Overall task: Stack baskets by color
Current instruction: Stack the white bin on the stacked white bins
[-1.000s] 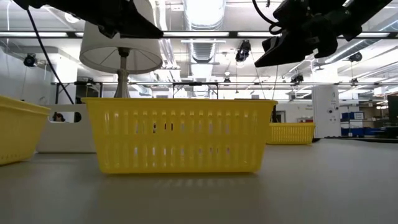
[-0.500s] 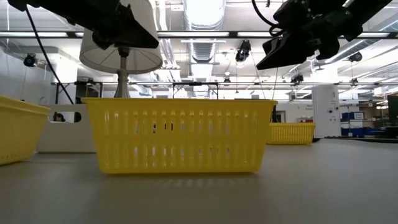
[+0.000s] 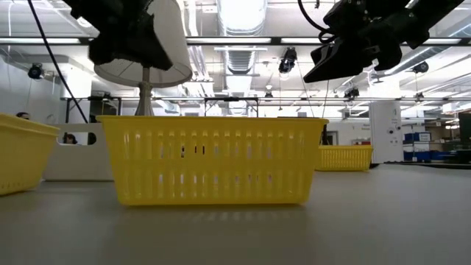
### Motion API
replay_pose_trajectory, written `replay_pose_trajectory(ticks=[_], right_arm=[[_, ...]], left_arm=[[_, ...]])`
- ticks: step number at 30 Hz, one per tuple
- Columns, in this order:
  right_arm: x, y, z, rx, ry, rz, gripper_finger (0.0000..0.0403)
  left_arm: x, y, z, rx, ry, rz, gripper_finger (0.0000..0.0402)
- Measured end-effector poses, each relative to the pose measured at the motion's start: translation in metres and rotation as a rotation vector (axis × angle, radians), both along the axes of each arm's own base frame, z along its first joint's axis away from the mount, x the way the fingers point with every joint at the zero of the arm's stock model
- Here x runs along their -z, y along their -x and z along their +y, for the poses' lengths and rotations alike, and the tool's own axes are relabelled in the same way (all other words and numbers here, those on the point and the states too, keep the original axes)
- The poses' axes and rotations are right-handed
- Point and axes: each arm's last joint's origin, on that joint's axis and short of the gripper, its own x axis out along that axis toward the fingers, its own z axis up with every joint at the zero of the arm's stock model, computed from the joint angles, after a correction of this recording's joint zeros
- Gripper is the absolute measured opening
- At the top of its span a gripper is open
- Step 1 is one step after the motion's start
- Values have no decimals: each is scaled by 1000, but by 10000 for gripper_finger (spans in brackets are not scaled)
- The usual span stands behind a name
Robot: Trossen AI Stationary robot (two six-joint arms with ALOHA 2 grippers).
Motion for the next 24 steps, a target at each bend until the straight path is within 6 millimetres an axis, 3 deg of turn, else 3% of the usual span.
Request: replay_pose_trajectory(ticks=[7, 12, 18, 24], right_arm=[[0, 0, 0, 1, 0, 1, 9], [1, 0, 0, 1, 0, 3, 9], [2, 1, 0, 1, -2, 13, 9], [2, 1, 0, 1, -2, 12, 9]], left_arm=[[-4, -3, 6, -102, 194, 112, 26], [3, -14, 11, -175, 324, 368, 14], [-9, -29, 11, -196, 309, 496, 3], [-2, -34, 17, -202, 312, 537, 4]])
